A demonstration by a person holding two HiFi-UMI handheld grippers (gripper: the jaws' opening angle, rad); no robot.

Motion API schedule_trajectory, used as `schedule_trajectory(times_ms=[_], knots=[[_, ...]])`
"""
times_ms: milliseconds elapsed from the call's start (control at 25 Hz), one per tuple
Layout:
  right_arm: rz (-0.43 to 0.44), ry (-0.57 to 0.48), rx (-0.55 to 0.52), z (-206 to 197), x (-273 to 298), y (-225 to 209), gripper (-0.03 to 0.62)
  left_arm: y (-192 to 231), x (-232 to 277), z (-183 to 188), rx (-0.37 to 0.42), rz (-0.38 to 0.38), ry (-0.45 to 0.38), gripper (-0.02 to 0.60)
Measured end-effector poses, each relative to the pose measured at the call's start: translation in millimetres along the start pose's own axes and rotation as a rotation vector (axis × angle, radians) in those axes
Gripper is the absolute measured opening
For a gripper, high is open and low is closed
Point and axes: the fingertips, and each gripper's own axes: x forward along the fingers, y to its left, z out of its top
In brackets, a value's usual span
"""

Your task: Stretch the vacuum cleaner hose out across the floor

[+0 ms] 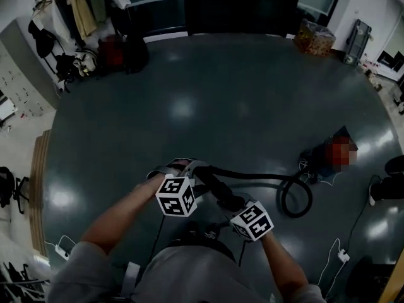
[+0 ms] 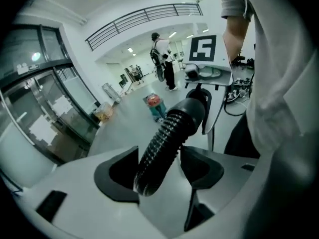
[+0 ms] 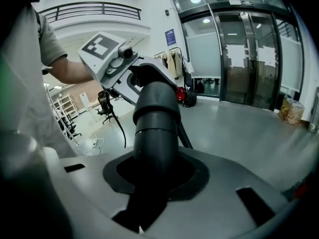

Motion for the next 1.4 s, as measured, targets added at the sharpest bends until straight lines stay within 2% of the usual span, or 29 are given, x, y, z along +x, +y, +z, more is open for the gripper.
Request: schedule_trajectory(times_ms=[80,120,160,240,320,440,520,600,800,960,1160,1400], knots=[[-0.004,0.004,-0.019,10.8,13.0,-8.0,0.109,20.0,-10.4,-36.7,-0.007,0.103,0.078,0.261],[-0.014,0.007,-0.023,17.2,17.1,-9.8,0.109,27.5,-19.0,-53.4,-0.046,0.131,0.104,0.261],[-0.022,0.007,-0.026,24.1,21.0,-8.8,0.109,32.2,-28.3,-67.4,-0.118,0.141,0.112,0.261],[-0.040,0.001,-0.024,39.5,31.1,-4.4,0.109,36.2,-42.5,-84.6,-0.340,0.116,0.073,0.261],[-0.071,-0.004,-0.009,54.5,44.1,-3.1,0.109,35.6,-49.8,-86.4,-0.610,0.022,-0.050,0.261],[-0.130,0.008,0.045,69.2,64.7,-4.1,0.109,33.5,-63.6,-83.2,-0.983,-0.152,-0.307,0.261],[-0.166,-0.004,0.099,81.5,80.1,-2.5,0.109,36.4,-73.9,-89.4,-1.138,-0.242,-0.412,0.261],[-0.204,-0.018,0.154,95.2,100.2,6.4,0.109,39.9,-84.1,-100.9,-1.227,-0.311,-0.466,0.261],[-0.310,-0.027,0.275,124.2,151.5,33.0,0.109,60.7,-102.6,-131.9,-1.302,-0.334,-0.522,0.281],[-0.364,-0.061,0.315,142.8,186.3,56.0,0.109,64.2,-97.0,-150.7,-1.311,-0.367,-0.473,0.302],[-0.367,-0.085,0.315,166.6,216.0,89.8,0.109,60.6,-99.3,-164.1,-1.264,-0.453,-0.452,0.302],[-0.340,-0.088,0.298,150.2,203.6,89.4,0.120,45.2,-87.4,-143.1,-1.146,-0.535,-0.412,0.301]])
